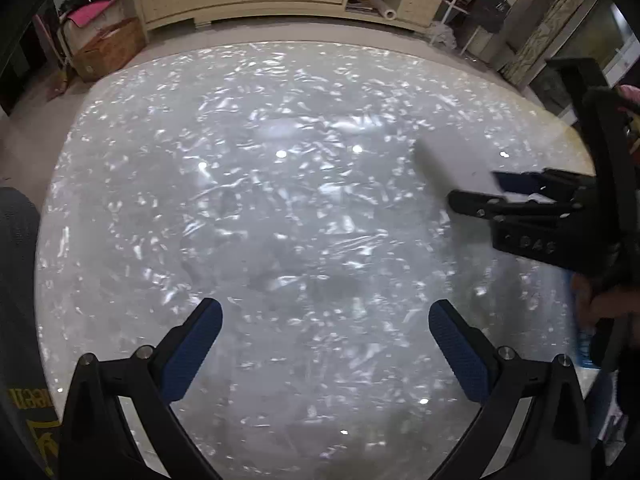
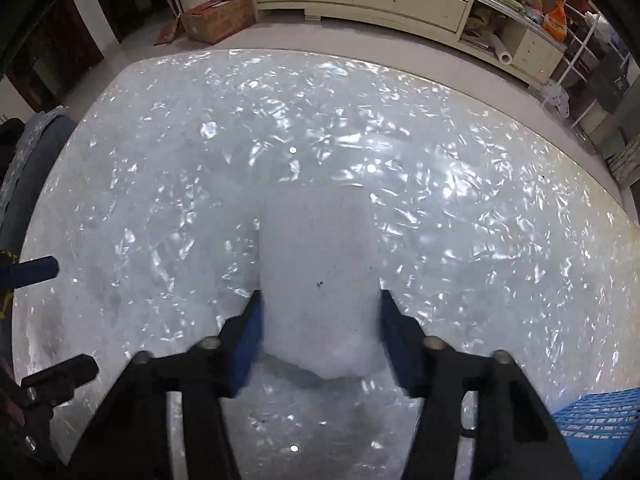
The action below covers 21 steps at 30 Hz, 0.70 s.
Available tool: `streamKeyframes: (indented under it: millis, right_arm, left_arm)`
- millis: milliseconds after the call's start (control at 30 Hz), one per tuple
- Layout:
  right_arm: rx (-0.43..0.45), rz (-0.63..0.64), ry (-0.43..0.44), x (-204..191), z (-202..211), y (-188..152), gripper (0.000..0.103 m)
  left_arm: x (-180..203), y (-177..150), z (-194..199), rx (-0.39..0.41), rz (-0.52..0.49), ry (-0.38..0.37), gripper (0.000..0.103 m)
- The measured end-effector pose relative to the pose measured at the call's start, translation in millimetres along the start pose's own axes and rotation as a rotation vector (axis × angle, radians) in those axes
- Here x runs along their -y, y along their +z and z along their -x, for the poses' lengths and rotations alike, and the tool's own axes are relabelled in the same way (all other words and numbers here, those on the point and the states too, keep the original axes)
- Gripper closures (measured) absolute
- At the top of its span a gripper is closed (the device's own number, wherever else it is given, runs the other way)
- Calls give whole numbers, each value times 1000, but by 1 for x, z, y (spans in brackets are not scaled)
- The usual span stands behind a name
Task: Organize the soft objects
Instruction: 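Grasp the white foam pad with the right gripper and lift it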
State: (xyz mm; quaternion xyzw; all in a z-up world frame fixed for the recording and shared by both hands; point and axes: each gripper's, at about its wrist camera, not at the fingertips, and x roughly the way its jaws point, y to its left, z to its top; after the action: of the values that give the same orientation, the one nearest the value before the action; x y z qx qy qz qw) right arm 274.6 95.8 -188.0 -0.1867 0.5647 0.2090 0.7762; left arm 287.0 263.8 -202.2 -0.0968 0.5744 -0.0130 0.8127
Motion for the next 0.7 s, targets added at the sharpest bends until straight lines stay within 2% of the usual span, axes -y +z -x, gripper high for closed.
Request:
streamKeyframes:
  millis: [67,167,400,567,700]
  right_arm:
    - [-11,10,2,-6,2,-5,56]
    - [-7,15,-3,-19,12,-17,57]
    - [19,22,16,-30,71,-62,57]
    - [52,18,20,-24,119,-97,57]
    - [71,10,25,-12,142,-113,57]
  left_arm:
    - [3,1,3,2,0,-25,0]
    - [9,2,7,17,-26,-2,0]
    - [38,-3,26,41,-86,-1,0]
    - [64,-19,54,63,-123,-46,1]
    - [85,-29,70,80,-159,-54,0]
